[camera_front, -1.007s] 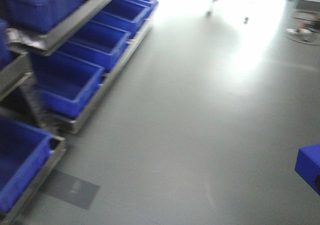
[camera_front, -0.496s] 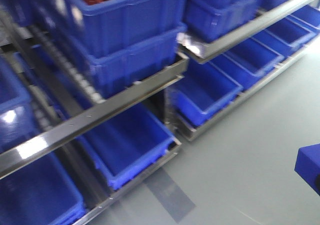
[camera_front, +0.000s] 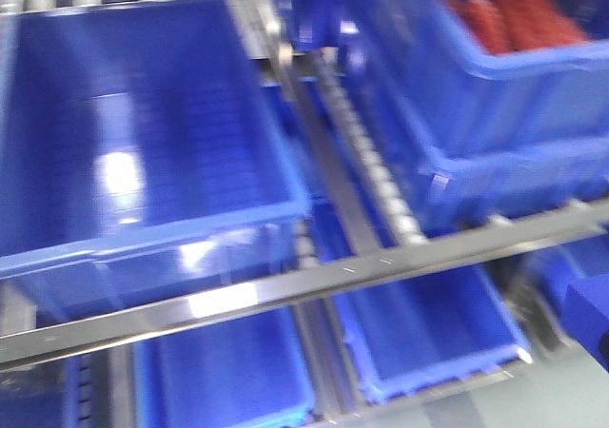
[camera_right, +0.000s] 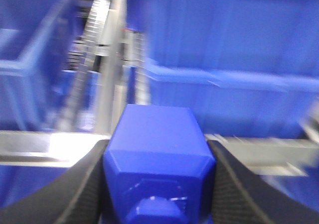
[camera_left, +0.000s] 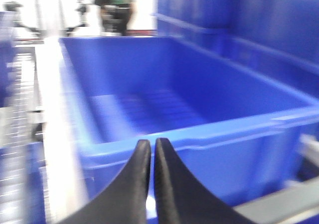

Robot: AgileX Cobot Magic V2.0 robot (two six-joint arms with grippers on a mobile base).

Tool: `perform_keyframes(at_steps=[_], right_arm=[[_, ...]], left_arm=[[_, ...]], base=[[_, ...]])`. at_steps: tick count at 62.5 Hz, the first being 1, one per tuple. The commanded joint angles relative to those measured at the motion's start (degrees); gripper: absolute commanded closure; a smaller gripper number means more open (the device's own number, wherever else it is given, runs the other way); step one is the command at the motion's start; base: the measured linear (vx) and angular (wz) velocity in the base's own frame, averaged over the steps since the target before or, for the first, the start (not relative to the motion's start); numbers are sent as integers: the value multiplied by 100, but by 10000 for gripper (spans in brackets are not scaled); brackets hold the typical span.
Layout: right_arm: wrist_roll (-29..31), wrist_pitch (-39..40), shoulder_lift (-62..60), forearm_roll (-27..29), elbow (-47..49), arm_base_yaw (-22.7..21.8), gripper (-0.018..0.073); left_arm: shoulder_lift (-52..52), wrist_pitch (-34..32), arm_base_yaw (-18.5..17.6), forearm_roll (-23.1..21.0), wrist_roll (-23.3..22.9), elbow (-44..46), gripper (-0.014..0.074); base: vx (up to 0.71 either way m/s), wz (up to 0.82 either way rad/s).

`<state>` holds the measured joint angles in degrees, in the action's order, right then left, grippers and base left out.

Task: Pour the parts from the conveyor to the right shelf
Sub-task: 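Turn and position the base facing the shelf with an empty blue bin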

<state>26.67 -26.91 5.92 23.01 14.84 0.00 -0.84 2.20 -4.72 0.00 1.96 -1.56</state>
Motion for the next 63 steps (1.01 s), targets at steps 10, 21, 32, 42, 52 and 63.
perform_keyframes(at_steps=[10, 21, 32, 42, 52, 63], right_arm=[[50, 420, 66, 68, 168, -23, 569], [50, 420, 66, 68, 168, -23, 569], [50, 420, 66, 68, 168, -23, 569], [50, 420, 66, 68, 168, -23, 569], [50, 420, 66, 68, 168, -23, 569], [50, 420, 66, 68, 168, -23, 569]], left_arm=[[-64, -411, -23, 0, -49, -171, 603], [-64, -411, -23, 0, -49, -171, 603], [-64, -411, -23, 0, -49, -171, 603], [-64, -411, -23, 0, -49, -171, 603], [-64, -411, -23, 0, -49, -171, 603], [-64, -411, -23, 0, -49, -171, 603]], base=[[15, 65], [14, 40], [14, 17], [16, 4], [16, -1], [15, -2]])
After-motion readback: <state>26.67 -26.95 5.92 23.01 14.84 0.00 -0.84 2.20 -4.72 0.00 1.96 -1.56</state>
